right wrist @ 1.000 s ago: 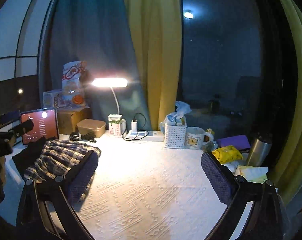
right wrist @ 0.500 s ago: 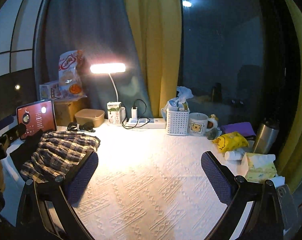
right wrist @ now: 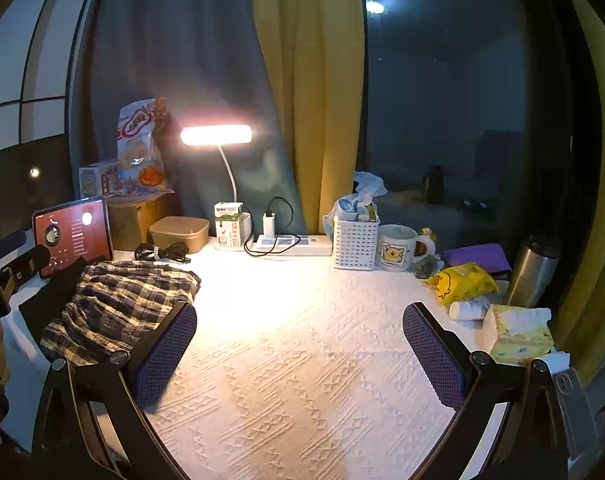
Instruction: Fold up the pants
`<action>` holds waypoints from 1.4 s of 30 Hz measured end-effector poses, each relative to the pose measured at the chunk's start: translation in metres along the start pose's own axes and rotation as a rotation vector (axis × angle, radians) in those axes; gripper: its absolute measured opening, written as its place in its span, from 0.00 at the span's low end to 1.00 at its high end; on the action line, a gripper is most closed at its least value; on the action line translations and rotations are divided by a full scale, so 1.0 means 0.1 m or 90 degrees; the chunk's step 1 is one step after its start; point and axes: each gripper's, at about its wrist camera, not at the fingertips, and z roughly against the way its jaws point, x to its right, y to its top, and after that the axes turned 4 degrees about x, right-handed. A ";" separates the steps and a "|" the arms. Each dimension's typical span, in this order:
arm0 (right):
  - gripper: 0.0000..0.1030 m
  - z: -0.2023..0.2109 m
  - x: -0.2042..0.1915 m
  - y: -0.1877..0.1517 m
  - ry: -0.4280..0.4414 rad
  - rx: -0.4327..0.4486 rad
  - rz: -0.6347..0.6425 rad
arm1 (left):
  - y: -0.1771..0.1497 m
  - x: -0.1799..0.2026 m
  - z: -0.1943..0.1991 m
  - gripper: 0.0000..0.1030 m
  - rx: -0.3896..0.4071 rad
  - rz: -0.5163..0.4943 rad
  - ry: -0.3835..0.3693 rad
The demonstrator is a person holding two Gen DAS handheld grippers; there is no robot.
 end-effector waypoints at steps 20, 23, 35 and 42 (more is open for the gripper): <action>1.00 -0.01 0.00 -0.01 -0.003 -0.002 -0.002 | 0.01 0.06 0.02 0.99 -0.005 -0.001 -0.001; 1.00 -0.01 0.01 -0.01 -0.003 -0.001 -0.002 | 0.01 0.06 0.02 0.99 -0.005 0.000 -0.001; 1.00 -0.01 0.00 -0.01 -0.003 -0.001 -0.001 | 0.01 0.06 0.02 0.99 -0.004 0.000 0.000; 1.00 0.00 -0.01 -0.02 -0.003 -0.003 0.000 | 0.01 0.06 0.03 0.99 -0.004 0.001 0.001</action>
